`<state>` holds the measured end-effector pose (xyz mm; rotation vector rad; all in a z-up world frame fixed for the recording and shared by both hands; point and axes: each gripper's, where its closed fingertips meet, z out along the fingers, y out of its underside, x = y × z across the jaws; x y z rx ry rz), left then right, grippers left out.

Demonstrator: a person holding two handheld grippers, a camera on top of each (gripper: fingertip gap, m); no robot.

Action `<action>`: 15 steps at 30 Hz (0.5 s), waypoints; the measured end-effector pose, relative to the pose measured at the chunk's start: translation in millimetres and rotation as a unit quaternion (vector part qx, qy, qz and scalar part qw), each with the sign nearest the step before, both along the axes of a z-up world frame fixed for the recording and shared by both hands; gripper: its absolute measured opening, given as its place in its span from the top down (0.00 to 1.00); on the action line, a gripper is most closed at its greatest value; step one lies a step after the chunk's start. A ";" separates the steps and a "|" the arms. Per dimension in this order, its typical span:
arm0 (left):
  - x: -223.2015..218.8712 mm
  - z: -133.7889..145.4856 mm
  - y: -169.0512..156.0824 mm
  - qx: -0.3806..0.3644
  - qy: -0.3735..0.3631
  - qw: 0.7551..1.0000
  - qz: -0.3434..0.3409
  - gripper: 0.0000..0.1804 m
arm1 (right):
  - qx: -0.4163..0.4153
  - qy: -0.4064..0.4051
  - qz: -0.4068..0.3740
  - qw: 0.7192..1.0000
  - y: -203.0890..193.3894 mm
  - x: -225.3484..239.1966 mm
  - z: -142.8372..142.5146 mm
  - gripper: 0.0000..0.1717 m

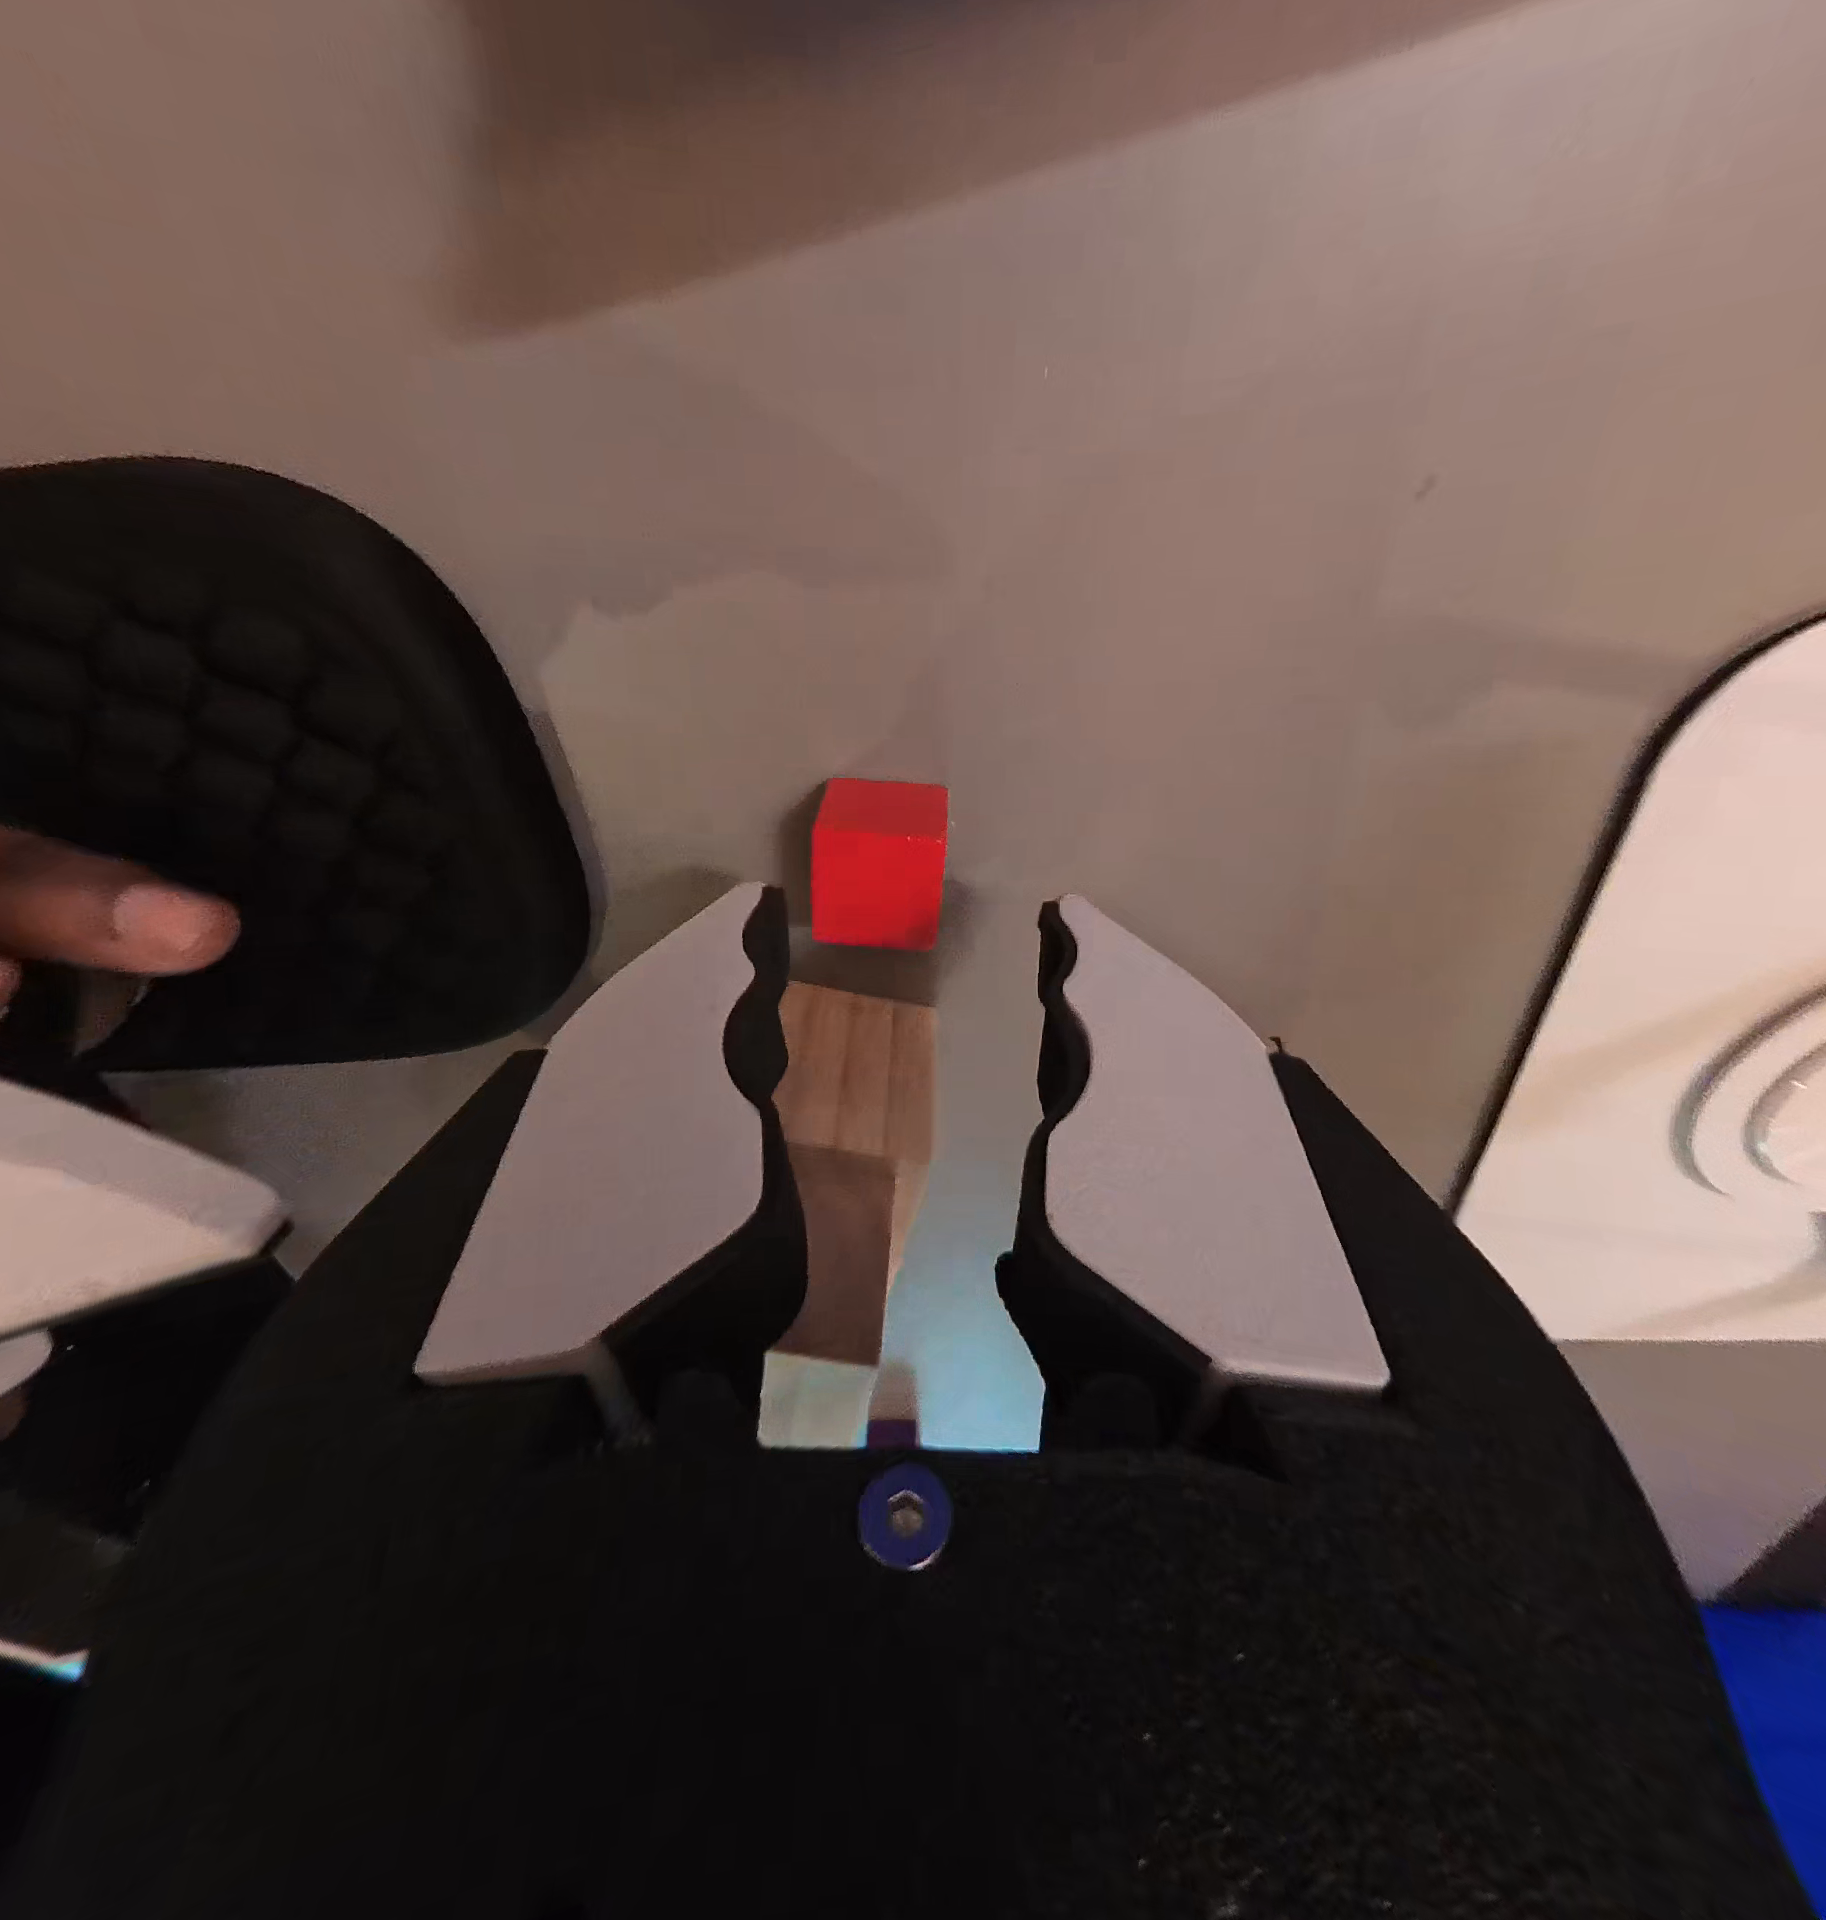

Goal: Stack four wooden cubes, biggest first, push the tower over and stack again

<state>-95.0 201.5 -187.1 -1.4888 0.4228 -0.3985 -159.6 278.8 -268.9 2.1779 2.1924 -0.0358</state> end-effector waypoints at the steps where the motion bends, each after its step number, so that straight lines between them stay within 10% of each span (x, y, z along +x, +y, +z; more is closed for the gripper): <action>1: -0.2 0.1 0.0 0.000 -0.001 1.000 0.000 0.24 | -0.007 -0.006 -0.001 1.000 -0.9 0.2 -3.6 0.73; 15: 0.4 -0.7 0.3 -0.004 -0.001 1.000 -0.004 0.25 | -0.005 0.009 0.019 1.000 -5.4 -0.6 -10.3 0.84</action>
